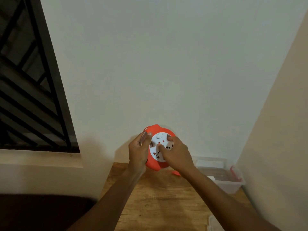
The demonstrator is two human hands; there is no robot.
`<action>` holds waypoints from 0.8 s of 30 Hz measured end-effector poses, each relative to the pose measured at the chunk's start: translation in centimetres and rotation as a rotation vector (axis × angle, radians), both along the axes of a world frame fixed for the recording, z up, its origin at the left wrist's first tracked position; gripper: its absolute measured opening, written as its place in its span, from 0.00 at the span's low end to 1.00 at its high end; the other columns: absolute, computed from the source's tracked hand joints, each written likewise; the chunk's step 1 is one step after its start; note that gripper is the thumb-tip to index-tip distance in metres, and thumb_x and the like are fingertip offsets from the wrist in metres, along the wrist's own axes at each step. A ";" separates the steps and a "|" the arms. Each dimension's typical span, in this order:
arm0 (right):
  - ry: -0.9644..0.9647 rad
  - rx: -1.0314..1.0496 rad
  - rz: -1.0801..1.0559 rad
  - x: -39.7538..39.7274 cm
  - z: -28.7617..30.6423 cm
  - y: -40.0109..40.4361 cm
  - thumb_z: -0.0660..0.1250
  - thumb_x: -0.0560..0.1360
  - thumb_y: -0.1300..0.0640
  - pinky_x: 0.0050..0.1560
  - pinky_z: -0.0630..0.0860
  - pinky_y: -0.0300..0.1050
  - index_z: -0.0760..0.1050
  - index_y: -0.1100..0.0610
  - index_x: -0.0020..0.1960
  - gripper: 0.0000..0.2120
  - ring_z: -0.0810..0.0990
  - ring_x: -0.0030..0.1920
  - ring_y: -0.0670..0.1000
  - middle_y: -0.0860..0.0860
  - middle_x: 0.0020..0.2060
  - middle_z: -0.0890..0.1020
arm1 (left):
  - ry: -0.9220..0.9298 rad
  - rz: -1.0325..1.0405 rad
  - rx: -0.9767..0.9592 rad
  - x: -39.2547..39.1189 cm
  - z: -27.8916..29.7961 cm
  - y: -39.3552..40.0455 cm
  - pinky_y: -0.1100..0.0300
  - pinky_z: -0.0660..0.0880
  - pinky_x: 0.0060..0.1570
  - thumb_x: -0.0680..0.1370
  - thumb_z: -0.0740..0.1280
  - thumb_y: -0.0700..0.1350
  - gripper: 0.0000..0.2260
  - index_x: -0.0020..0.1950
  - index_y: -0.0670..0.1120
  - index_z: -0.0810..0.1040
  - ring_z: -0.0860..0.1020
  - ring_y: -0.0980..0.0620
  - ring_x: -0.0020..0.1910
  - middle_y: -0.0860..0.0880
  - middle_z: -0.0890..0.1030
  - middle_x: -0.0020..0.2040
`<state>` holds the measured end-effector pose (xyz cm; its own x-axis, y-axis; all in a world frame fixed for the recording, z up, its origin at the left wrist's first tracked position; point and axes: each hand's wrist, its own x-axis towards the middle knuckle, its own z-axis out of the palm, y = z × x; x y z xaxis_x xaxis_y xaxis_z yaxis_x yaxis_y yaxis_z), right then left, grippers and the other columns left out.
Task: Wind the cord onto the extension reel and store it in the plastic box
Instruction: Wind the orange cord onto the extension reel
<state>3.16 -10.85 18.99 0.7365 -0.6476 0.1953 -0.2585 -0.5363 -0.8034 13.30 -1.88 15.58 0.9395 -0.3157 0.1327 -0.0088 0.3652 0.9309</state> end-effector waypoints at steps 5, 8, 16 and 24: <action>0.052 -0.664 0.138 -1.5 1.3 0.1 0.67 0.71 0.47 0.43 0.78 0.44 0.77 0.46 0.58 0.15 0.83 0.44 0.51 0.47 0.46 0.85 | 0.149 -0.051 -0.065 0.8 0.8 1.1 0.53 0.85 0.39 0.82 0.69 0.53 0.10 0.59 0.50 0.84 0.89 0.48 0.45 0.50 0.90 0.49; 0.090 -1.064 0.342 -1.9 2.4 -0.4 0.69 0.70 0.56 0.38 0.78 0.48 0.81 0.51 0.52 0.11 0.82 0.48 0.57 0.52 0.56 0.81 | 0.148 -0.148 -0.049 1.4 1.4 1.9 0.45 0.85 0.49 0.82 0.69 0.53 0.08 0.54 0.52 0.86 0.88 0.43 0.49 0.46 0.89 0.52; 0.381 -1.406 0.801 -2.5 4.9 -1.0 0.73 0.70 0.60 0.51 0.78 0.55 0.78 0.49 0.62 0.21 0.73 0.64 0.60 0.54 0.73 0.67 | -0.030 -0.334 0.109 0.5 1.2 3.1 0.45 0.85 0.50 0.81 0.69 0.54 0.11 0.59 0.52 0.85 0.87 0.41 0.53 0.44 0.88 0.55; 0.538 -1.607 0.821 -3.6 4.5 -0.7 0.68 0.77 0.56 0.59 0.75 0.61 0.70 0.46 0.69 0.22 0.73 0.61 0.64 0.59 0.75 0.58 | -0.079 -0.406 0.193 0.4 1.5 3.2 0.42 0.85 0.53 0.75 0.73 0.59 0.21 0.65 0.51 0.83 0.87 0.41 0.53 0.46 0.88 0.57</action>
<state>-0.41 -11.53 23.50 0.9082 0.3909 -0.1496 0.3990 -0.7006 0.5916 13.68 1.36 17.08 0.7238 -0.6825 0.1014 0.0255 0.1733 0.9845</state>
